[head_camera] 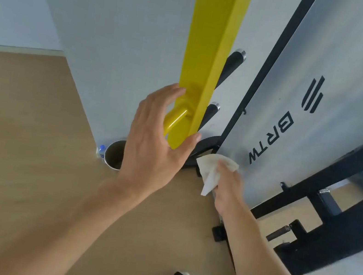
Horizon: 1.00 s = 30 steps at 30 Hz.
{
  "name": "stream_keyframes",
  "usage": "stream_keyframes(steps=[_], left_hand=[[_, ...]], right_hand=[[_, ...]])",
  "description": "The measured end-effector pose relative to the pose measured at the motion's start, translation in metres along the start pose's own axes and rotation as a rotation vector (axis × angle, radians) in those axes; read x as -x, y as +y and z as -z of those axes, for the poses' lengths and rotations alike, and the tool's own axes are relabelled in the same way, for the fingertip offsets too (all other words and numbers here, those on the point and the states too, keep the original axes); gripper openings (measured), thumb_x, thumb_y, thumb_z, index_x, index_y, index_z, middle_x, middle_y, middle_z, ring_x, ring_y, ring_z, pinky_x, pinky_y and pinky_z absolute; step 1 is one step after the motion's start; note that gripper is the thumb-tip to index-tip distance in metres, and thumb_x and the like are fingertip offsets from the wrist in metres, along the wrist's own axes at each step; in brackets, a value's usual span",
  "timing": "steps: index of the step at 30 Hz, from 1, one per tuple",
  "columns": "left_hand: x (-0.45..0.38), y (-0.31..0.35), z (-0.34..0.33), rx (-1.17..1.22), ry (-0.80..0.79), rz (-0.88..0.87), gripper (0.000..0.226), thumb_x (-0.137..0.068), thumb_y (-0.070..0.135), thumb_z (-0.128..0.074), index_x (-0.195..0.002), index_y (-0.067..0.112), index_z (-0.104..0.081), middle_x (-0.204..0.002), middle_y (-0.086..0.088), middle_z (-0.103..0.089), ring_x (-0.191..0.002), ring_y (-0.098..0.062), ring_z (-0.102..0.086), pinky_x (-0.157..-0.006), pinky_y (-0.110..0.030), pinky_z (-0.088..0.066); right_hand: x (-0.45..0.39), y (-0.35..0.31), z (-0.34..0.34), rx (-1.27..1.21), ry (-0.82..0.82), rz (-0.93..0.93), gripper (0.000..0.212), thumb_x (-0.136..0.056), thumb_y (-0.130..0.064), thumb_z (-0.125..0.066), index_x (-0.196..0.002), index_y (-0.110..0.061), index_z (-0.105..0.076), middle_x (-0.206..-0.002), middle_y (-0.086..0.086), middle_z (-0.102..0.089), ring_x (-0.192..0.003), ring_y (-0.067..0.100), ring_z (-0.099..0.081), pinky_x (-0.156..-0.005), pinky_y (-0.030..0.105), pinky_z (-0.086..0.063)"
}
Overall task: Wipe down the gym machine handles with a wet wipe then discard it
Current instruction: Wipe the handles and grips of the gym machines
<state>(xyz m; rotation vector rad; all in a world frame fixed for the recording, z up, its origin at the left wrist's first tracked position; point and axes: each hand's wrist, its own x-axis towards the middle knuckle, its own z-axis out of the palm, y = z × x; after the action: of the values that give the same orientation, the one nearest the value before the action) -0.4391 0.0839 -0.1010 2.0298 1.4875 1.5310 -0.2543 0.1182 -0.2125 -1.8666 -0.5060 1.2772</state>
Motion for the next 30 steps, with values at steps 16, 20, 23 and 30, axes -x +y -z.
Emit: stream_keyframes(steps=[16,20,23,30], left_hand=[[-0.070,-0.002,-0.061,-0.361,0.351,0.366,0.096,-0.078,0.065,-0.068,-0.154,0.025,-0.026,-0.140,0.004,-0.054,-0.117,-0.020,-0.060,-0.089,-0.048,-0.055],[-0.087,-0.006,-0.033,-0.412,0.126,0.416,0.081,-0.077,0.066,-0.071,-0.138,0.022,-0.041,-0.126,0.004,-0.060,-0.101,-0.015,-0.058,-0.075,-0.033,-0.047],[-0.090,-0.007,-0.028,-0.367,0.017,0.450,0.073,-0.081,0.063,-0.068,-0.139,0.025,-0.046,-0.119,0.008,-0.061,-0.098,-0.012,-0.058,-0.067,-0.017,-0.042],[-0.078,-0.014,-0.033,-0.478,0.098,0.396,0.078,-0.074,0.085,-0.055,-0.123,0.025,-0.059,-0.104,0.005,-0.070,-0.087,-0.016,-0.066,-0.074,-0.042,-0.060]], right_hand=[[-0.067,-0.144,-0.032,0.672,-0.454,1.137,0.024,-0.107,-0.019,-0.046,-0.112,-0.023,-0.069,-0.104,-0.009,-0.065,-0.093,0.005,-0.058,-0.081,0.014,-0.043],[-0.093,-0.124,-0.037,1.104,-0.833,1.377,0.046,-0.107,-0.033,-0.033,-0.148,-0.024,-0.049,-0.158,-0.003,-0.041,-0.151,0.017,-0.024,-0.125,0.039,-0.016],[-0.095,-0.126,-0.045,1.081,-0.926,1.528,0.051,-0.107,-0.036,-0.018,-0.145,-0.031,-0.050,-0.152,-0.004,-0.050,-0.147,0.016,-0.033,-0.127,0.041,-0.009],[-0.140,-0.139,-0.054,1.369,-0.683,1.876,0.050,-0.102,-0.031,-0.047,-0.149,-0.015,-0.038,-0.141,0.004,-0.053,-0.135,0.024,-0.046,-0.124,0.044,-0.022]])
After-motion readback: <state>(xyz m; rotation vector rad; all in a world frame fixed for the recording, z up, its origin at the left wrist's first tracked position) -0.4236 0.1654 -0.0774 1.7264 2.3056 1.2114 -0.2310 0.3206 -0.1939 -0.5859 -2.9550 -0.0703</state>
